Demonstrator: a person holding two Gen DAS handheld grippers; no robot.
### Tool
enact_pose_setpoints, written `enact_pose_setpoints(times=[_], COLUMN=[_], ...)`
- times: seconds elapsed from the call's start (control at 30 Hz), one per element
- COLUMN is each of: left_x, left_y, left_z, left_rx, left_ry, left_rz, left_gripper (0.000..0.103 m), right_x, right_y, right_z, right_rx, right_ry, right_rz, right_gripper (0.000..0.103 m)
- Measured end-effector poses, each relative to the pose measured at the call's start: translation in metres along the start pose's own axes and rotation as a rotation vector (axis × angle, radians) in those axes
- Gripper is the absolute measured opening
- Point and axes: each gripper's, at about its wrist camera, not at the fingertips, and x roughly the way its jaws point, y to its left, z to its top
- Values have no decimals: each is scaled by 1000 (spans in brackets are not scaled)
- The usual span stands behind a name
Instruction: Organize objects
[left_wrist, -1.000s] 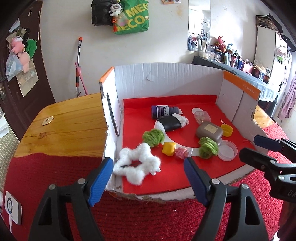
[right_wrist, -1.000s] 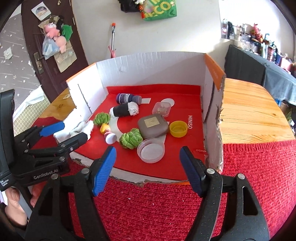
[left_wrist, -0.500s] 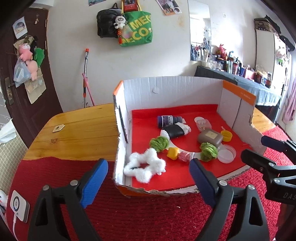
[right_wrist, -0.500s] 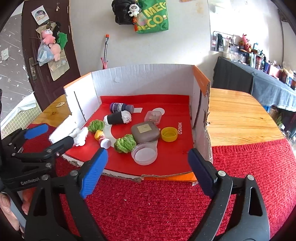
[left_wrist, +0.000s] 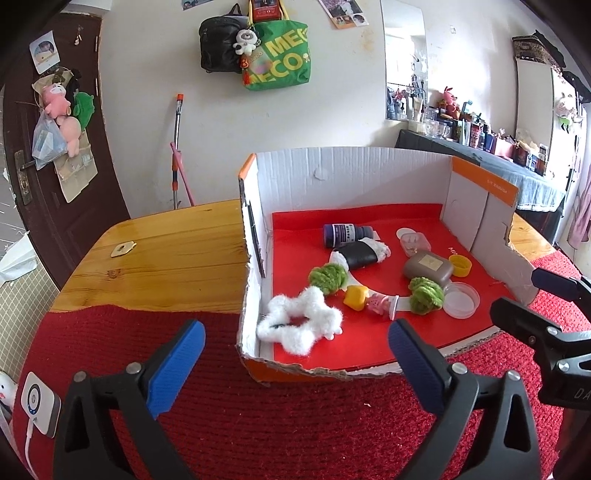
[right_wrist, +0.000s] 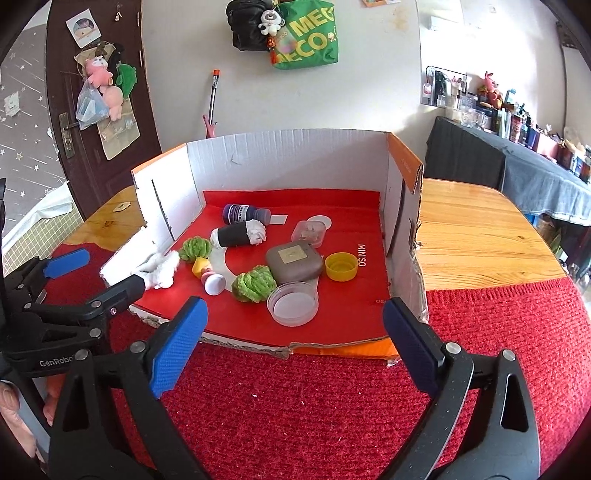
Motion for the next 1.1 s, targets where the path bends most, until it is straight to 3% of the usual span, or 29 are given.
enact_pose_setpoints(times=[0.17,1.1], left_x=[3,11], left_y=[5,12], left_z=[-2,-10], left_rx=[-16,-48], left_ry=[13,56], left_rz=[5,-5], left_gripper=[103,103], right_x=[0,1], right_y=[0,0], right_z=[0,-3], right_rx=[-2,19], right_ry=[-5,-56], right_rz=[-2,-2], right_gripper=[103,103])
